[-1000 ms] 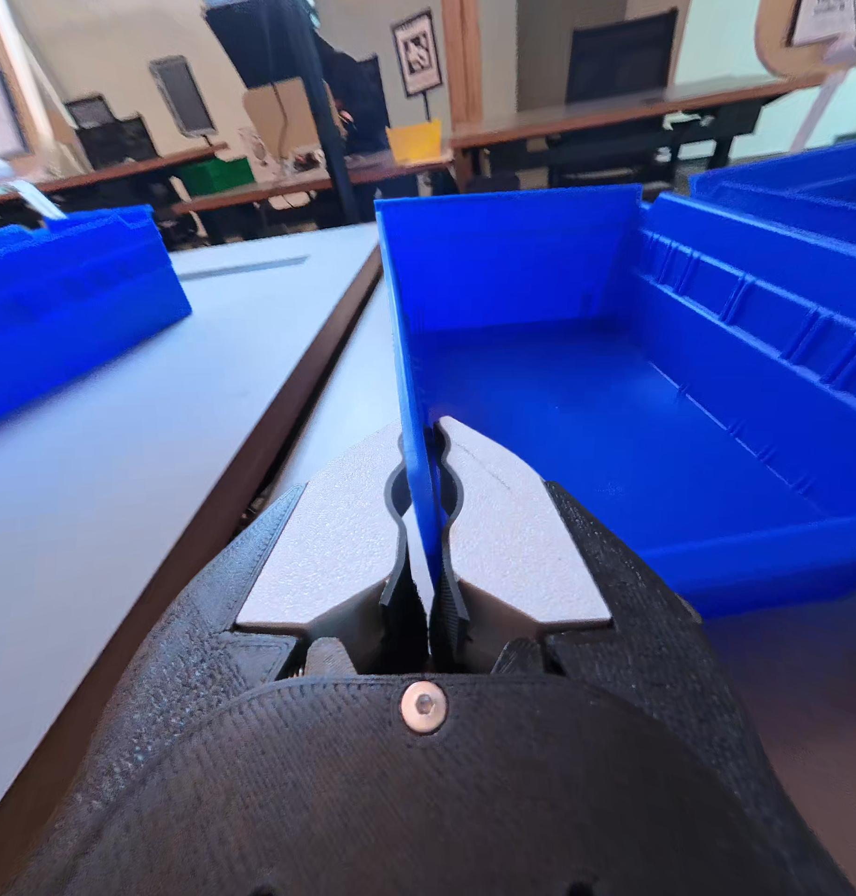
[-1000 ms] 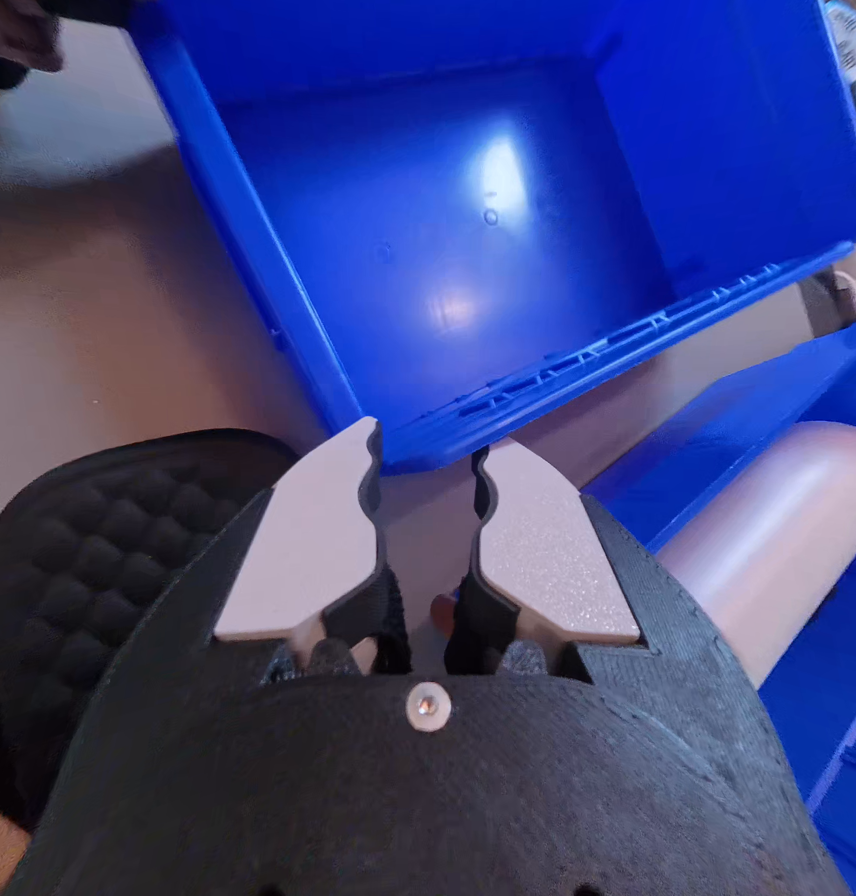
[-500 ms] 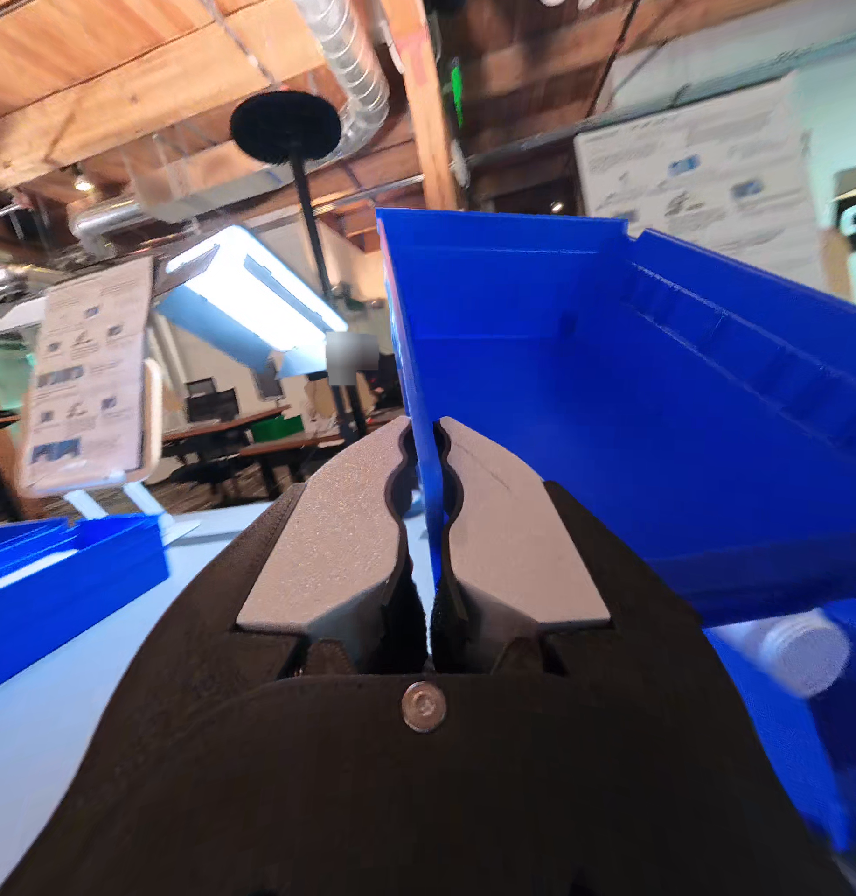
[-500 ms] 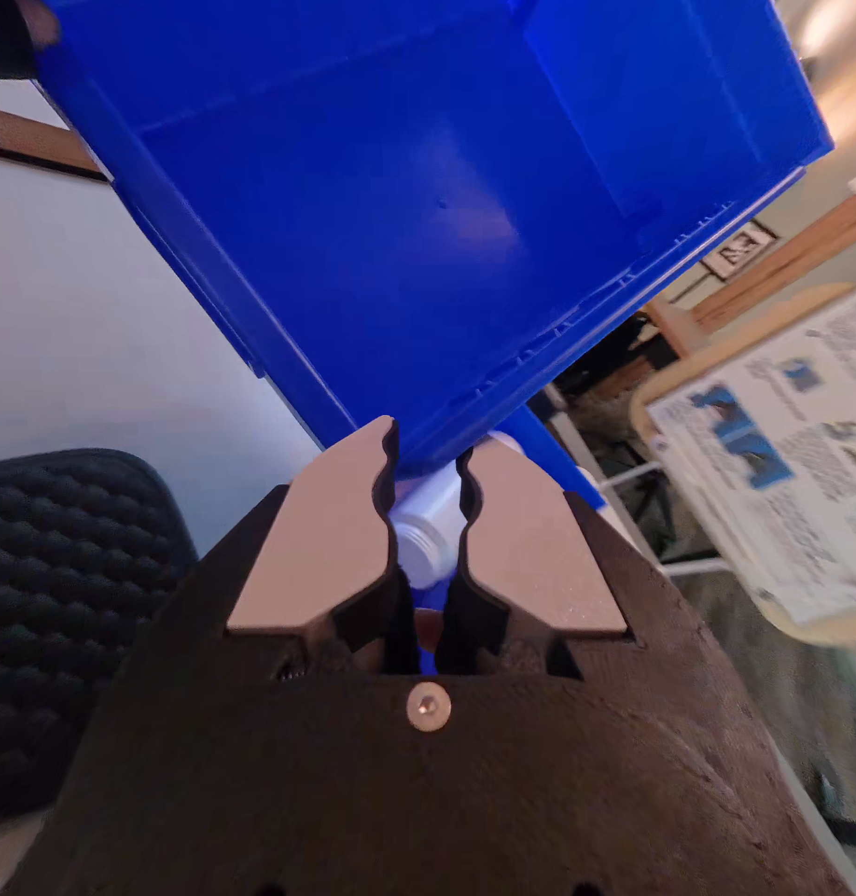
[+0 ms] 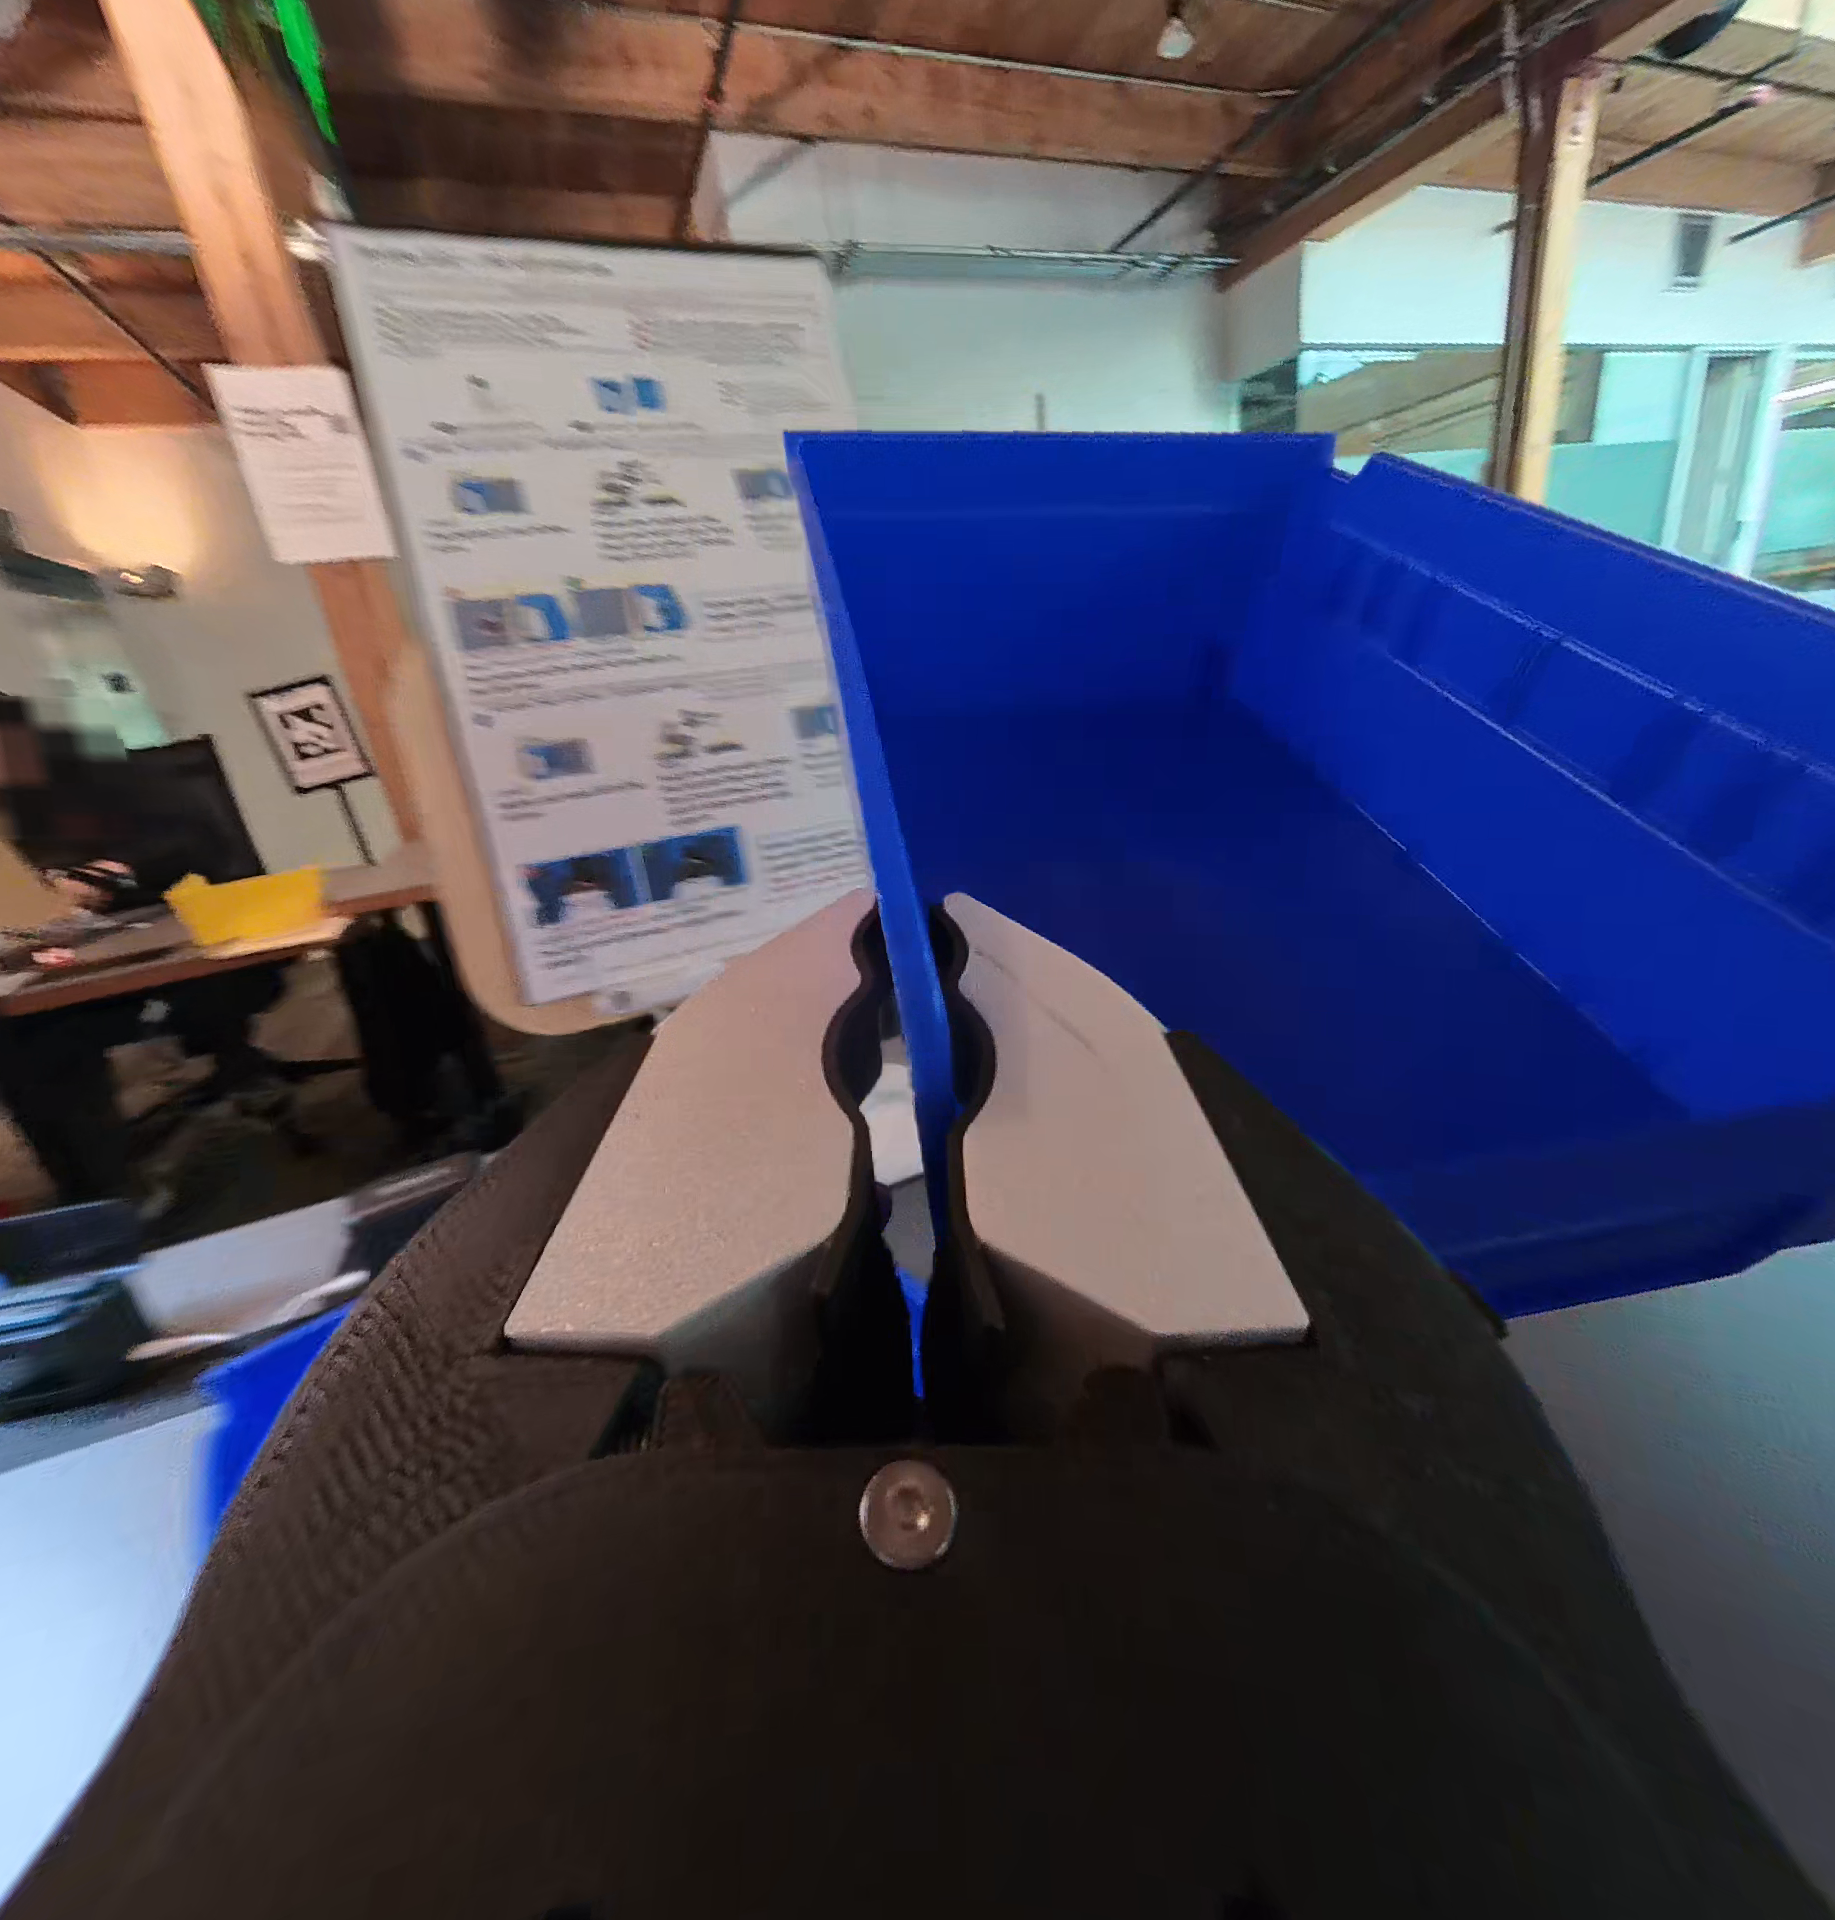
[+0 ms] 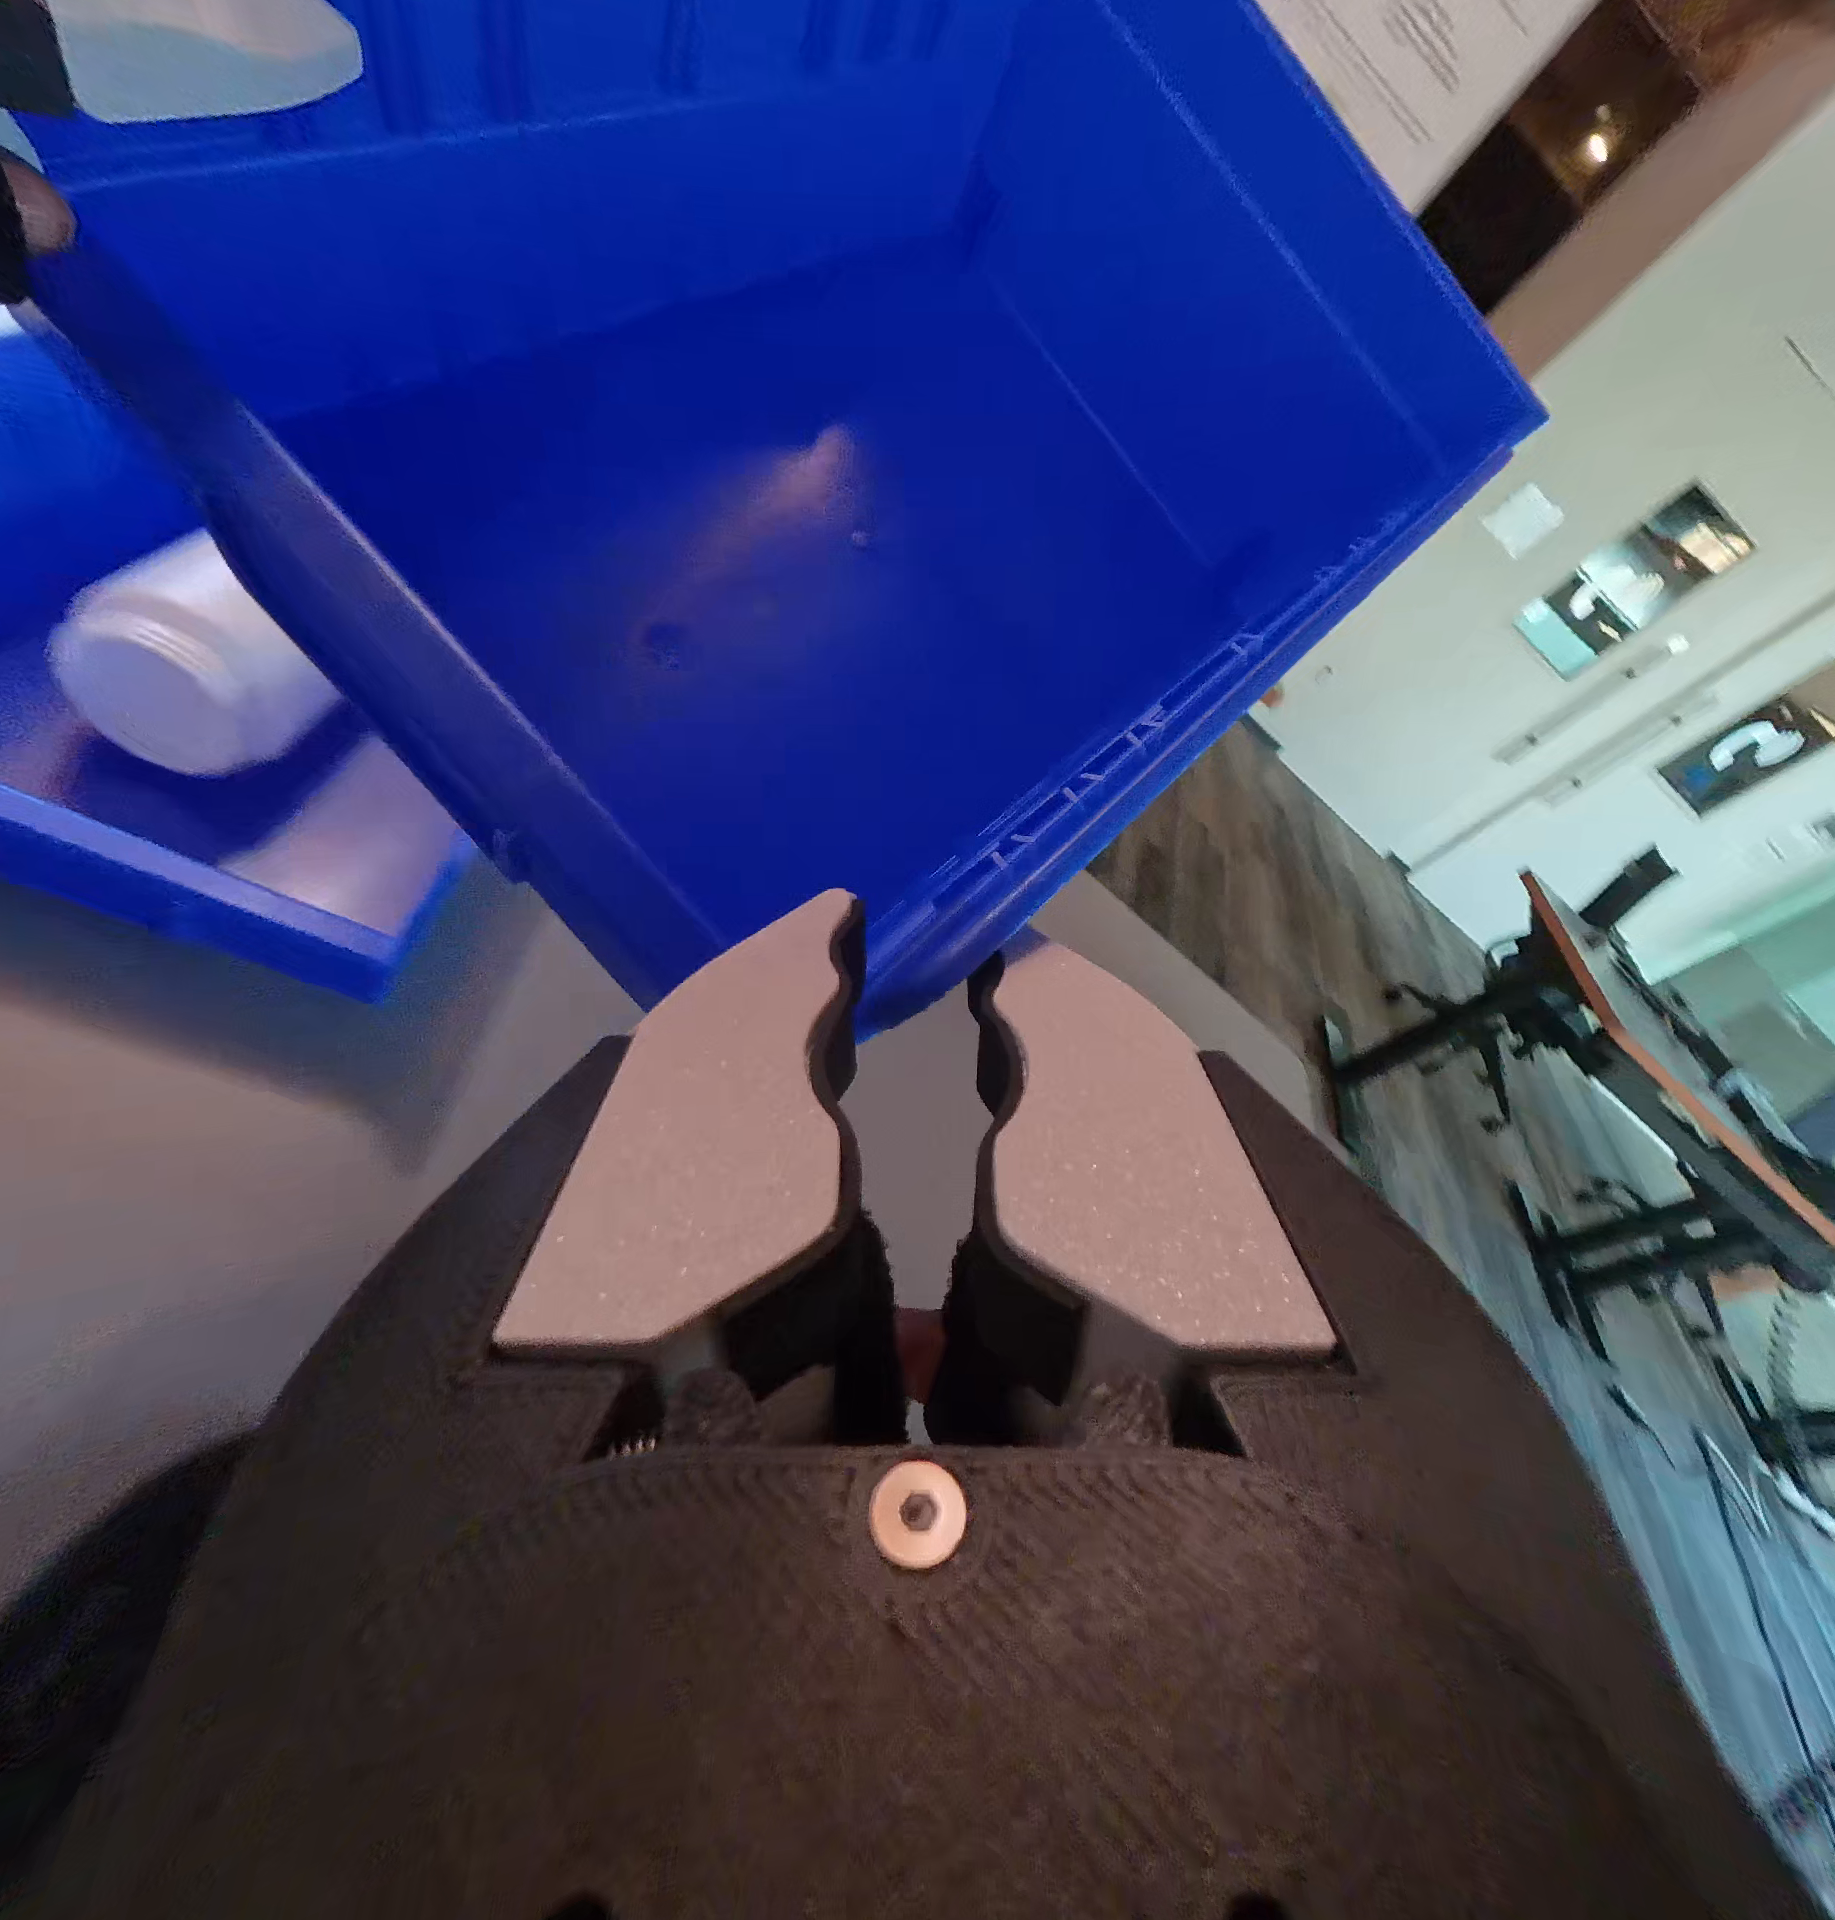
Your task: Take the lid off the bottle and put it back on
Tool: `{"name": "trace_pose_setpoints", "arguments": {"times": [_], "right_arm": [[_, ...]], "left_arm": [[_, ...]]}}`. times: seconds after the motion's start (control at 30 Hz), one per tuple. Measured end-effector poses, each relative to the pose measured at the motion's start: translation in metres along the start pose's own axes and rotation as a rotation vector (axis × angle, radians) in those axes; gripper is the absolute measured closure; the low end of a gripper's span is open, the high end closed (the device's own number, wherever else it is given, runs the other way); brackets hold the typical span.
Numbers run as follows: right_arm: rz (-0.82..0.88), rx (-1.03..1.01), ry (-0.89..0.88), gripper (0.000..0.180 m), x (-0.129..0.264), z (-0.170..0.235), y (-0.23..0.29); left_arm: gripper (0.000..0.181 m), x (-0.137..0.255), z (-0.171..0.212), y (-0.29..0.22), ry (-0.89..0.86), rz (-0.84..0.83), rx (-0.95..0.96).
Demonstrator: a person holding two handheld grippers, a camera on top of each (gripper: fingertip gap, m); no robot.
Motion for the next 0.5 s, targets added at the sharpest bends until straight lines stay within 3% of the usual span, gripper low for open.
{"name": "trace_pose_setpoints", "arguments": {"times": [0.23,0.5], "right_arm": [[0.08,-0.091,0.159,0.163,0.013,0.067,-0.056],[0.081,-0.142,0.333,0.164,-0.001,0.132,-0.093]], "left_arm": [[0.174,-0.06,0.02,-0.084,0.118,0.179,0.071],[0.168,-0.093,0.056,-0.151,0.27,0.276,0.067]]}}
Point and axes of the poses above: each gripper's, where its closed fingertips meet, x back along the fingers, z out of its underside, y = z × x across the jaws, the point moved 10 cm from there along x, back along the fingers, and after that the axes turned 8 degrees about y, right-handed, at the moved point
